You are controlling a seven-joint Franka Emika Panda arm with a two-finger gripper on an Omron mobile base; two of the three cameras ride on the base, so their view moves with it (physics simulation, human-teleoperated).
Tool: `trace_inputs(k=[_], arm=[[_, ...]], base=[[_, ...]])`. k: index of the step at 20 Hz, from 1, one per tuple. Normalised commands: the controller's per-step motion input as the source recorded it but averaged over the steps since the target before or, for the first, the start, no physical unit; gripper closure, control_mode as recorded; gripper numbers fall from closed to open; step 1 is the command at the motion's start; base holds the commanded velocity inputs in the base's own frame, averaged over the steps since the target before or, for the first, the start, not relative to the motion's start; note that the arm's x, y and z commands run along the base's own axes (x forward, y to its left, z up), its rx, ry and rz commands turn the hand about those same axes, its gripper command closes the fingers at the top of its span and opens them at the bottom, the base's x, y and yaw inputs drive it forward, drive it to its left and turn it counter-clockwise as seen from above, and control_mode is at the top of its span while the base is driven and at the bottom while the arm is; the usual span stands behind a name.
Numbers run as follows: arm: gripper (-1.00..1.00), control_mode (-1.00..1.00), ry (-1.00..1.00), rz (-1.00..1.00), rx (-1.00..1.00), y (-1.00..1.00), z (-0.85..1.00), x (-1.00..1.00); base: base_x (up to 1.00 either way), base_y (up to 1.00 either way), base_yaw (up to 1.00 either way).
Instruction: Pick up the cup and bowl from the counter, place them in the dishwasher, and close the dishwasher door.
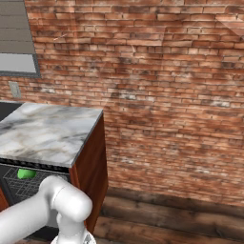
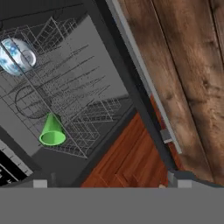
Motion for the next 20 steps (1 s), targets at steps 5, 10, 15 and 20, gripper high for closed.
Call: trace_inputs(k=[5,10,15,20], arm=[[-1.00,-1.00,-0.07,-0.11,-0.32,0.33,-0.19,-0.42],[-1.00,-1.00,-0.11,-0.10,-0.32,0.39,-0.07,-0.43],[-1.00,-1.00,-0.16,-0.06,-0.28,0.46,-0.04,-0.59],[-1.00,-1.00,-0.29,-0.07,-0.22,0.52,-0.18,-0.68]], base=[[0.00,0.00,0.00],[0.00,0.00,0.00],[0.00,0.00,0.00],[0.00,0.00,0.00]])
